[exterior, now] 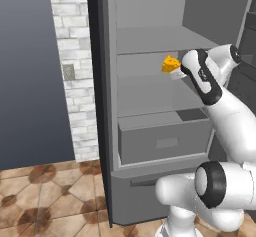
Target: Retrieve the sausage and cheese from the fridge and place them on the cutting board on the counter.
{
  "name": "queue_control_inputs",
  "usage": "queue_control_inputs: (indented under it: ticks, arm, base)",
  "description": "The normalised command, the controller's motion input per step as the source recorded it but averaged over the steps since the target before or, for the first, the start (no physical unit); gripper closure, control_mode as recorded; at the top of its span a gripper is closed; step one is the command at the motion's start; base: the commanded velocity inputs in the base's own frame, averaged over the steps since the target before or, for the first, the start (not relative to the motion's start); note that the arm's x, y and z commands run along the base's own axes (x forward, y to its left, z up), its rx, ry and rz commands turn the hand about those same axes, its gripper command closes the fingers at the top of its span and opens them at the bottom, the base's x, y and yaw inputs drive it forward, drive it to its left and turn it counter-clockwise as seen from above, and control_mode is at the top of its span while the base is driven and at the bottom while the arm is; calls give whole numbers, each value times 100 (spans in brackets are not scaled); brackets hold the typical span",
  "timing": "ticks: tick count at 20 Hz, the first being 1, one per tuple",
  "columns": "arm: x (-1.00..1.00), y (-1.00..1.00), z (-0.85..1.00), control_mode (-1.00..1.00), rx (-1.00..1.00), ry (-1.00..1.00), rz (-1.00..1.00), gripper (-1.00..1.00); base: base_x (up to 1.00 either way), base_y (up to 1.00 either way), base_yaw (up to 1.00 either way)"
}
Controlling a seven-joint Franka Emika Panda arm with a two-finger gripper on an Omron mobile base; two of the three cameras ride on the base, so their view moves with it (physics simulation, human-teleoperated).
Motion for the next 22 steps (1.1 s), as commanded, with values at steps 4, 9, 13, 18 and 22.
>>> queue_control_inputs:
  ticks: [4, 9, 13, 18, 22]
  arm:
    - [-94, 20, -11, -100, 0, 2, -8, 100]
    - [-94, 17, -18, -100, 0, 1, -12, 100]
    - [-94, 15, -26, -100, 0, 0, -13, 100]
    - [-88, 17, -24, -100, 5, 10, -15, 100]
    - [-70, 13, -22, -100, 16, 24, -13, 100]
  base:
    - [0, 0, 0]
    - [0, 0, 0]
    - [0, 0, 0]
    - [0, 0, 0]
    - [0, 0, 0]
